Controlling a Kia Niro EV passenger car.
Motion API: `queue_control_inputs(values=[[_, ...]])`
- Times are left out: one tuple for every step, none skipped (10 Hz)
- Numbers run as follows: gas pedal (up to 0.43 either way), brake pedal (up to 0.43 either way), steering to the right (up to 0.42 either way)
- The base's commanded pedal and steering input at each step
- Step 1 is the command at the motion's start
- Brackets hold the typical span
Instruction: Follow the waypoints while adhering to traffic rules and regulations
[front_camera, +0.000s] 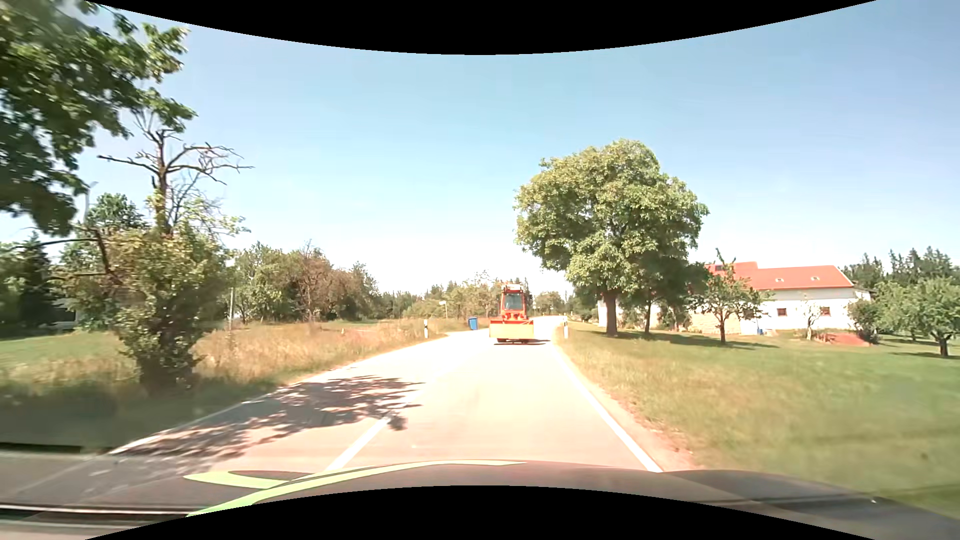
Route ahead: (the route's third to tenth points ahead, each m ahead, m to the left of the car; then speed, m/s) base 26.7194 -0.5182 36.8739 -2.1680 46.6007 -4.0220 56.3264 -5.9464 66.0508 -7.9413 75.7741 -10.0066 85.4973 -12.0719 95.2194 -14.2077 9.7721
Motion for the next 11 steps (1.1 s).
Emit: queue_control_inputs(values=[[0.039, 0.000, 0.036], [0.039, 0.000, 0.036], [0.028, 0.000, 0.036], [0.028, 0.000, 0.036], [0.020, 0.000, 0.035], [0.020, 0.000, 0.034], [0.020, 0.000, 0.032], [0.020, 0.000, 0.030], [0.020, 0.000, 0.029], [0.020, 0.000, 0.029], [0.020, 0.000, 0.027]])
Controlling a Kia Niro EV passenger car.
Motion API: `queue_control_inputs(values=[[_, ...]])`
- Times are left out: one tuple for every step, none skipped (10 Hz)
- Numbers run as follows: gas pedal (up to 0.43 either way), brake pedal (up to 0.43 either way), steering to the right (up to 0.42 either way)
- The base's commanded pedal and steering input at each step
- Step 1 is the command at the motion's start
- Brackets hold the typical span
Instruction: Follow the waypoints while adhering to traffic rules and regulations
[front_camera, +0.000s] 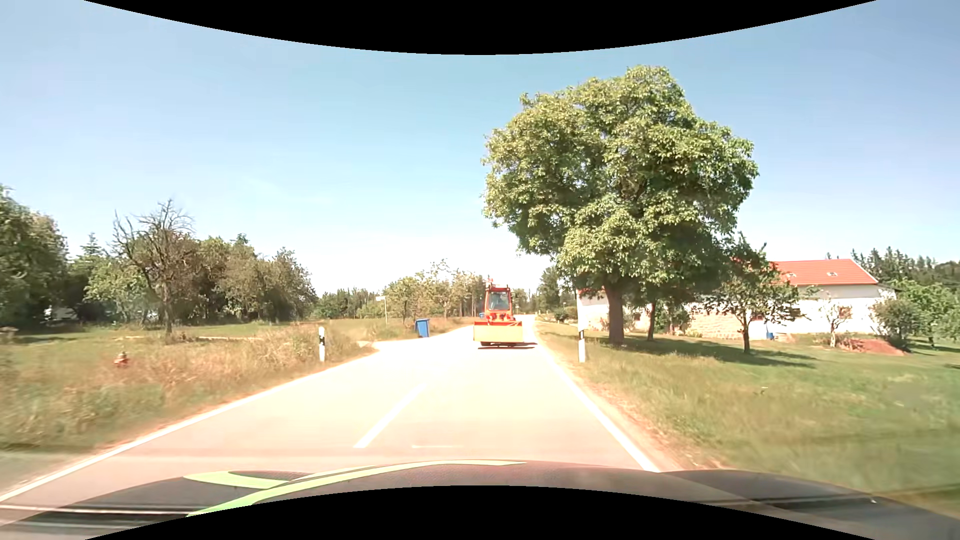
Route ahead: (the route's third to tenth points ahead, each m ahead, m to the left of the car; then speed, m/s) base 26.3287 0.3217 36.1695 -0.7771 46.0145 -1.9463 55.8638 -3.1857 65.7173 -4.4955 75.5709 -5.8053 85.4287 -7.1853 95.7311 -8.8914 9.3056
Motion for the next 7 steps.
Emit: queue_control_inputs(values=[[0.020, 0.000, 0.023], [0.020, 0.000, 0.022], [0.008, 0.000, 0.022], [0.000, 0.000, 0.021], [0.000, 0.000, 0.020], [0.000, 0.000, 0.020], [0.000, 0.000, 0.020]])
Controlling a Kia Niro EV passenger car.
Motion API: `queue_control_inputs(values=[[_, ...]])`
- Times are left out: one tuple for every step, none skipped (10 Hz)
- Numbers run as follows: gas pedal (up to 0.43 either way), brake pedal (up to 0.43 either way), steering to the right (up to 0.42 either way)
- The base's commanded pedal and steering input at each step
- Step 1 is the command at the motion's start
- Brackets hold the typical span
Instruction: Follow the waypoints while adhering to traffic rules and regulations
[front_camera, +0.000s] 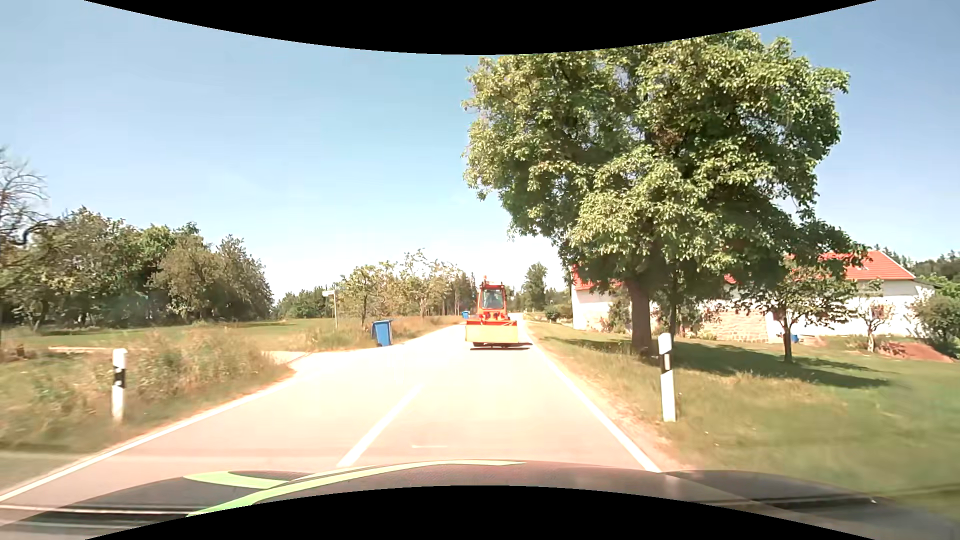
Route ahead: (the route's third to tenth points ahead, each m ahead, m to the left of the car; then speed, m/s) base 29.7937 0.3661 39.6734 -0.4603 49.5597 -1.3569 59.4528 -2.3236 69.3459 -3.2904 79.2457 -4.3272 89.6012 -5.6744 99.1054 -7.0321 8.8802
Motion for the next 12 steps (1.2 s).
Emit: queue_control_inputs(values=[[0.000, 0.000, 0.017], [0.000, 0.000, 0.015], [0.000, 0.000, 0.015], [0.000, 0.000, 0.015], [0.000, 0.000, 0.015], [0.000, 0.000, 0.015], [0.000, 0.000, 0.015], [0.008, 0.000, 0.014], [0.028, 0.000, 0.014], [0.039, 0.000, 0.014], [0.039, 0.000, 0.012], [0.047, 0.000, 0.010]])
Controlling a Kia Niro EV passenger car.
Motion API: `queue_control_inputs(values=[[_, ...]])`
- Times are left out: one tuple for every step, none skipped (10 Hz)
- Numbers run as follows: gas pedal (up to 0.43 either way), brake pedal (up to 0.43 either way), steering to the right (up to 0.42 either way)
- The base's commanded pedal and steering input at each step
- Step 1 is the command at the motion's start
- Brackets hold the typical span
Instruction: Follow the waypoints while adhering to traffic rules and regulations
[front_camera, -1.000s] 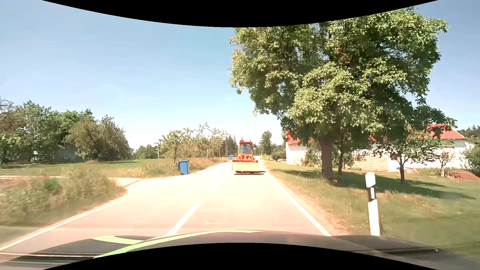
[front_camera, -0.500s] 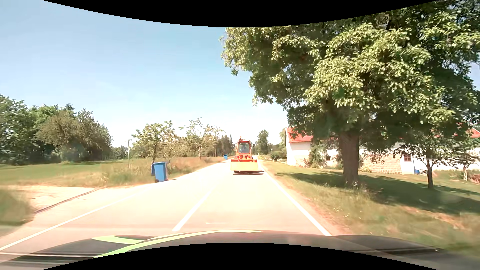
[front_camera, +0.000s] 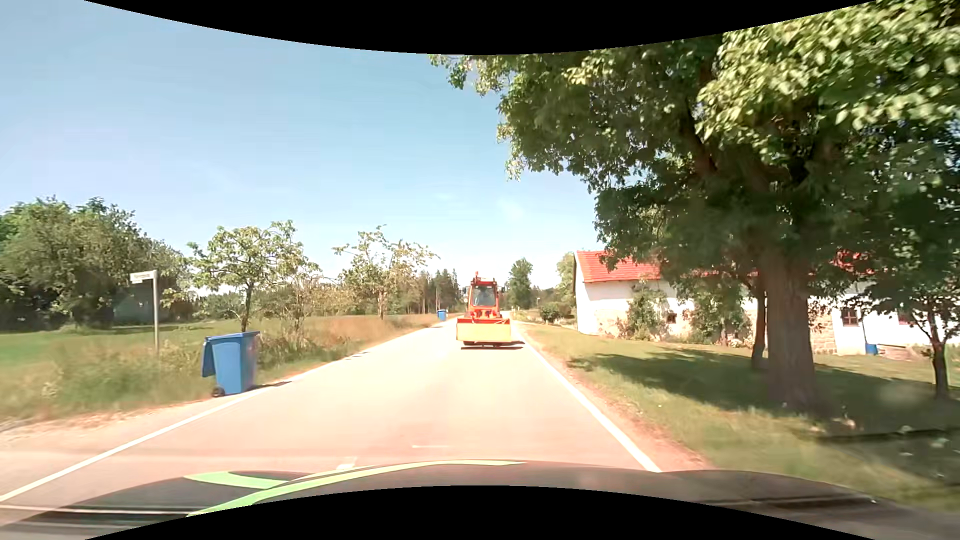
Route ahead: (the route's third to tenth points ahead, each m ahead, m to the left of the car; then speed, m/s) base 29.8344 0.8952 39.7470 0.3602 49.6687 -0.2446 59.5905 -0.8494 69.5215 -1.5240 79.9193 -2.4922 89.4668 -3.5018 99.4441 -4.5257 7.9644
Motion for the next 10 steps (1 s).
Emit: queue_control_inputs(values=[[0.047, 0.000, 0.009], [0.000, 0.000, 0.005], [0.000, 0.000, 0.004], [0.000, 0.018, 0.004], [0.000, 0.128, 0.004], [0.000, 0.165, 0.004], [0.000, 0.128, 0.004], [0.000, 0.098, 0.004], [0.000, 0.000, 0.004], [0.000, 0.000, 0.004]])
